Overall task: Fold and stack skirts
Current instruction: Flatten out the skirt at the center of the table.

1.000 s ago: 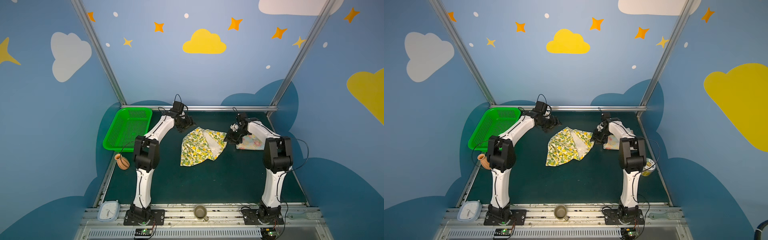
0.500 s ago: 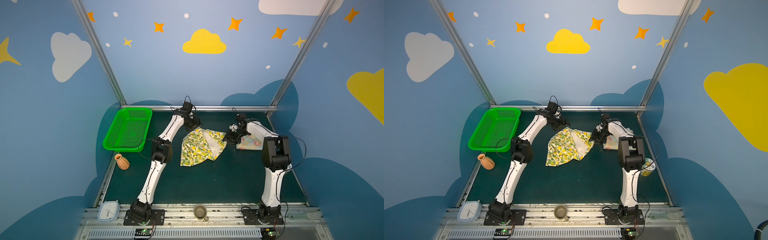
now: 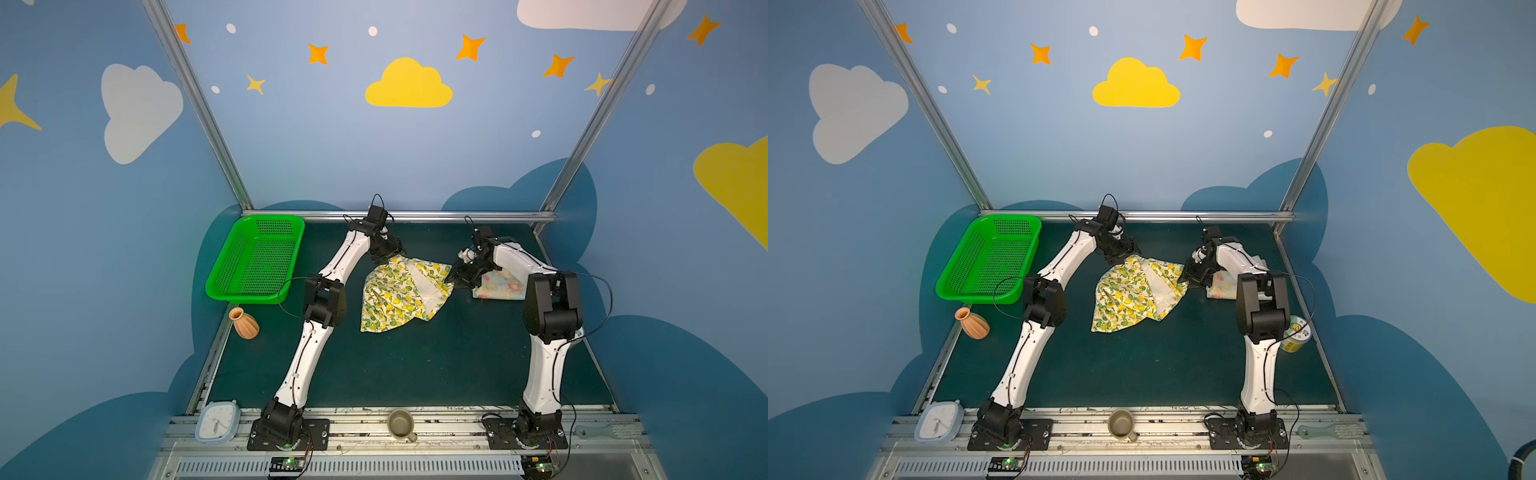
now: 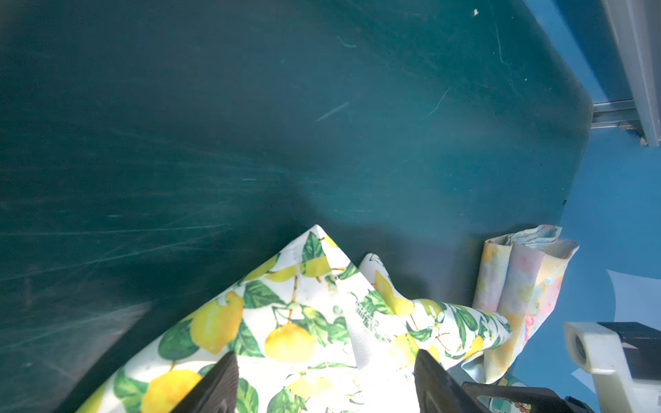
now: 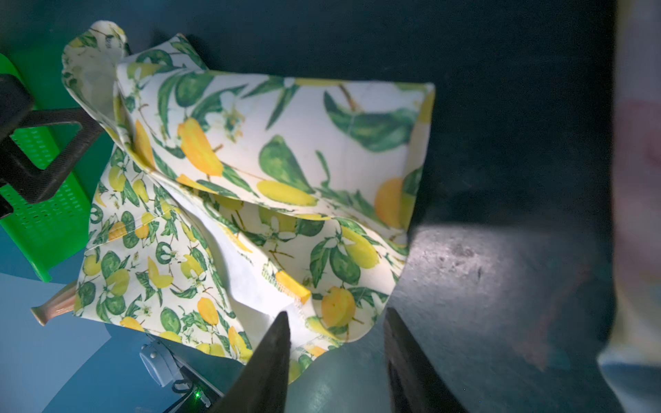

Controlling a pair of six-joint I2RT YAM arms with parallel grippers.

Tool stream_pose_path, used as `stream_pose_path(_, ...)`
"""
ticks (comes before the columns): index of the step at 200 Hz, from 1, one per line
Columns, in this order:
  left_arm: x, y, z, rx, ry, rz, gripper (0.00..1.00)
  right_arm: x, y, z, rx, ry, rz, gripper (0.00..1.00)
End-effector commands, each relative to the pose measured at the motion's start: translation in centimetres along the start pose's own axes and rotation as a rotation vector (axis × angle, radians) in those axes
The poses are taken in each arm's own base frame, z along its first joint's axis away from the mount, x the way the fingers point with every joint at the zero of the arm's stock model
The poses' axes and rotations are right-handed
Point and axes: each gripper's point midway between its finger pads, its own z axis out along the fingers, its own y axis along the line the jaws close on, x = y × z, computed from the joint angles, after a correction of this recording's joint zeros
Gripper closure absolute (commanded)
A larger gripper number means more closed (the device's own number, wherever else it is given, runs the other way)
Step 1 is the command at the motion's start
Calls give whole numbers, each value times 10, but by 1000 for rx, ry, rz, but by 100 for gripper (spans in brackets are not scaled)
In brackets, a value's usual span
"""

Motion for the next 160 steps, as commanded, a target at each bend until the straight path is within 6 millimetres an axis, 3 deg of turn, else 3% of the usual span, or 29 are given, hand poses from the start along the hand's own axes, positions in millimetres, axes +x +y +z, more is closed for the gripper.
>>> stream_pose_path(1,4,16,19,-50,9,15,24,6,2,-4,-11,3,5,57)
stream_pose_path(52,8,29,26,-161,-18,58,35,9,2,-8,-15,-5,6,58)
stream_pose_path(80,8,34,28,-211,-37,78,47,11,4,-9,-22,-4,4,58)
stream_pose_path(113,7,41,23,-260,-49,85,72,12,3,-9,-21,-6,1,59)
stream_pose_path(131,5,41,16,-274,-61,82,95,11,2,-9,-9,-13,-2,62)
stream_pose_path(160,1,33,-4,-276,-100,93,96,12,4,-4,25,-16,-33,63)
